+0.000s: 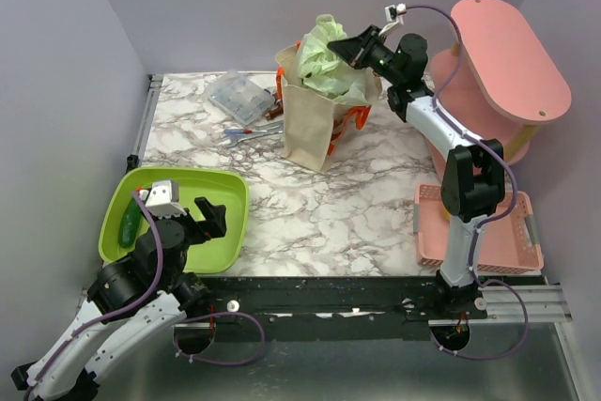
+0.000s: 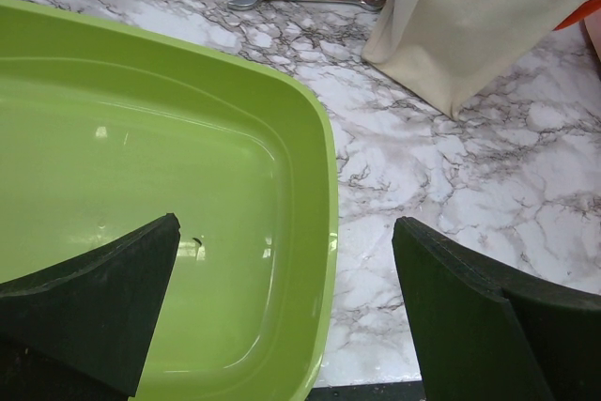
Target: Place the food into the grocery bag and tie it
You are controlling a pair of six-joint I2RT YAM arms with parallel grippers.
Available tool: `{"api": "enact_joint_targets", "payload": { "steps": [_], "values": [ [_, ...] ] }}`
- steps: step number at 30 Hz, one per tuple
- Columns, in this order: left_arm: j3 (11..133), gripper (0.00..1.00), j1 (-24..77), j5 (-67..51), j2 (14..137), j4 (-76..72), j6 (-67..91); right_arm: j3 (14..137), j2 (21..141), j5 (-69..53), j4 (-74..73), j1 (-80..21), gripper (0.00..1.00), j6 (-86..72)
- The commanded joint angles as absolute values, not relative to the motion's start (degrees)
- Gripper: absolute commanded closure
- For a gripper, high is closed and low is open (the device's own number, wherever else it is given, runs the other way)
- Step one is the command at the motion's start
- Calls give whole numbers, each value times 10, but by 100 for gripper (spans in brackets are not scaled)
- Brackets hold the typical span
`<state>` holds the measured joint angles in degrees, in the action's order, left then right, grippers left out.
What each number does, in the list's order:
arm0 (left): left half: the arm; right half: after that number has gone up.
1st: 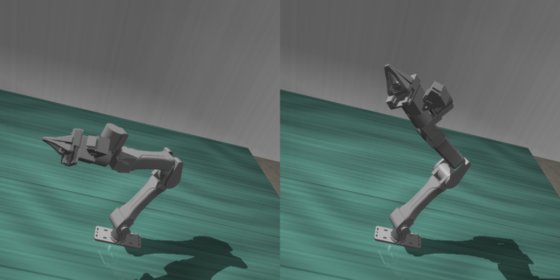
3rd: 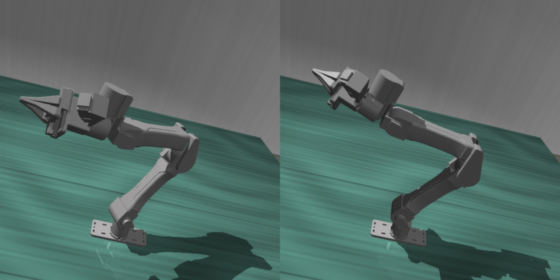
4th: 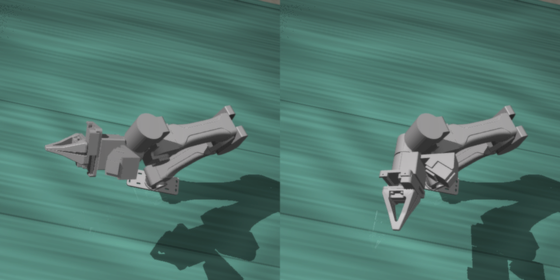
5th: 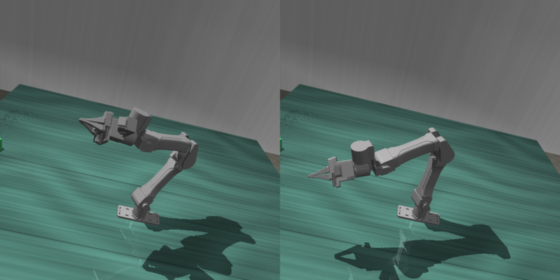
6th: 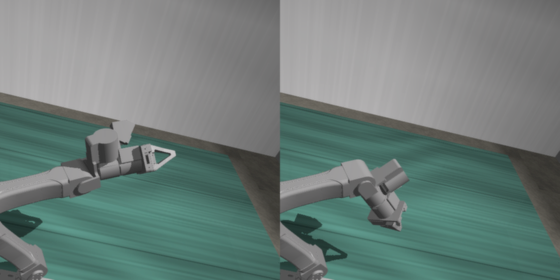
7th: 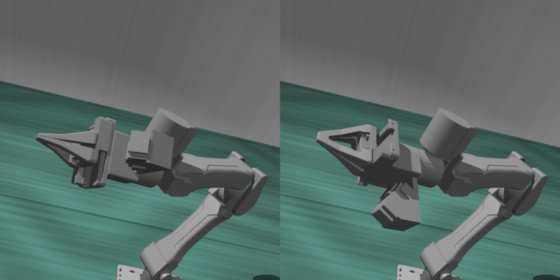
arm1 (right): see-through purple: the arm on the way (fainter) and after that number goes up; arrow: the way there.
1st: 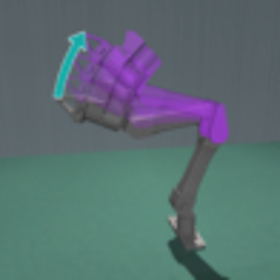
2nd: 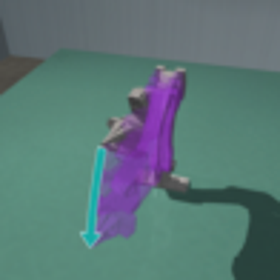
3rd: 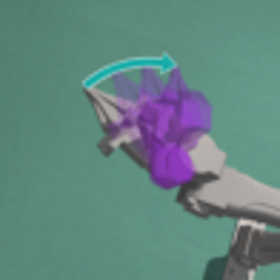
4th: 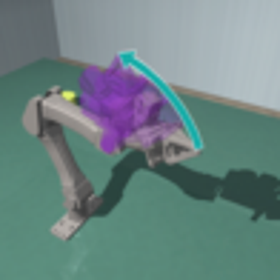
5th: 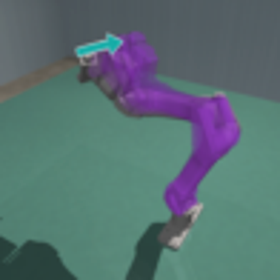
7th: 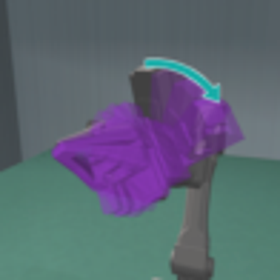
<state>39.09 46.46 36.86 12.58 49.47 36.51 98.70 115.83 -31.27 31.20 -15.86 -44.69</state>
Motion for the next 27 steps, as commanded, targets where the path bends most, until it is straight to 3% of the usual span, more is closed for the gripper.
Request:
{"api": "enact_joint_targets", "payload": {
  "steps": [1, 12, 27],
  "values": [
    [397, 2, 461, 372, 118, 499, 365, 955, 1151, -326, 226, -170, 99, -350],
    [398, 2, 460, 375, 121, 501, 366, 1066, 1263, -256, -33, -201, 99, -227],
    [399, 2, 460, 376, 119, 503, 368, 1108, 1265, -211, -130, -203, 99, -165]
  ]
}}
